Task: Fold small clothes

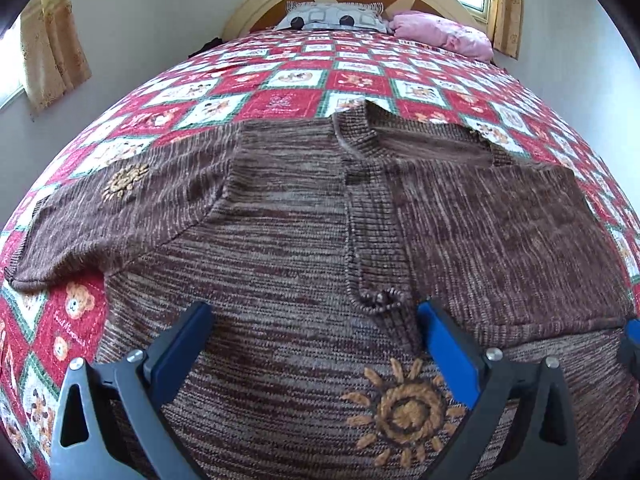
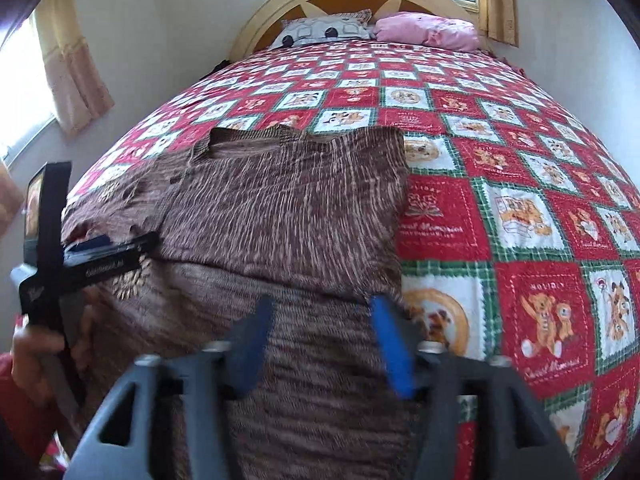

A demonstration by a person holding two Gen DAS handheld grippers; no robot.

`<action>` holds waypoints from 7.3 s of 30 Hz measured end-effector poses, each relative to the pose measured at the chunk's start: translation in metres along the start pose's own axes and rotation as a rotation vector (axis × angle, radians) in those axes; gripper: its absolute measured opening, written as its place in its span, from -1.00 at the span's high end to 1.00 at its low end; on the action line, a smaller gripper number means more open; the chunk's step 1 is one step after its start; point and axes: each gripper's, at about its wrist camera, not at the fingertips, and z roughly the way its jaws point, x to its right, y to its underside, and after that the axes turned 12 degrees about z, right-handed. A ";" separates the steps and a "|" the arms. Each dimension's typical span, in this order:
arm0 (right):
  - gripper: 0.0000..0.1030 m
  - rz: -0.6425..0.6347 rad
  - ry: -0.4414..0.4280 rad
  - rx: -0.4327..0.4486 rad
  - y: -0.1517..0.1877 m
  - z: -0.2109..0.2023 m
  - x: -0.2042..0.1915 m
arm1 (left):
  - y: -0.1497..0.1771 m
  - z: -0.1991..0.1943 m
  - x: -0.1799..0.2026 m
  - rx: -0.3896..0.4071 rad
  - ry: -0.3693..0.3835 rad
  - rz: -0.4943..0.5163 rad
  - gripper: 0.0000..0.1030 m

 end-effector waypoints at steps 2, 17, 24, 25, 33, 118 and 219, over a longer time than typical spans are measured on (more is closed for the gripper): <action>-0.23 -0.076 0.039 -0.004 0.003 0.002 -0.006 | 0.000 0.000 -0.002 0.001 0.007 -0.007 -1.00; -0.23 -0.319 0.222 0.158 -0.009 -0.017 -0.010 | -0.003 0.002 -0.008 -0.010 0.028 -0.018 -1.00; -0.22 -0.518 0.289 0.134 0.002 0.016 -0.028 | -0.001 -0.002 -0.007 0.005 0.020 -0.026 -1.00; -0.22 -0.511 0.287 0.141 -0.002 0.019 -0.029 | -0.001 -0.002 -0.008 0.007 0.024 -0.032 -1.00; 0.49 -0.253 0.272 0.111 -0.031 0.023 0.010 | -0.006 -0.005 -0.003 0.013 0.047 -0.037 -1.00; -0.41 0.227 -0.127 0.129 0.002 -0.013 -0.065 | 0.055 -0.039 -0.270 0.177 -0.160 -0.653 0.84; 0.81 0.214 -0.199 0.346 -0.039 -0.094 -0.007 | 0.062 -0.043 -0.110 0.095 0.010 -0.282 -0.98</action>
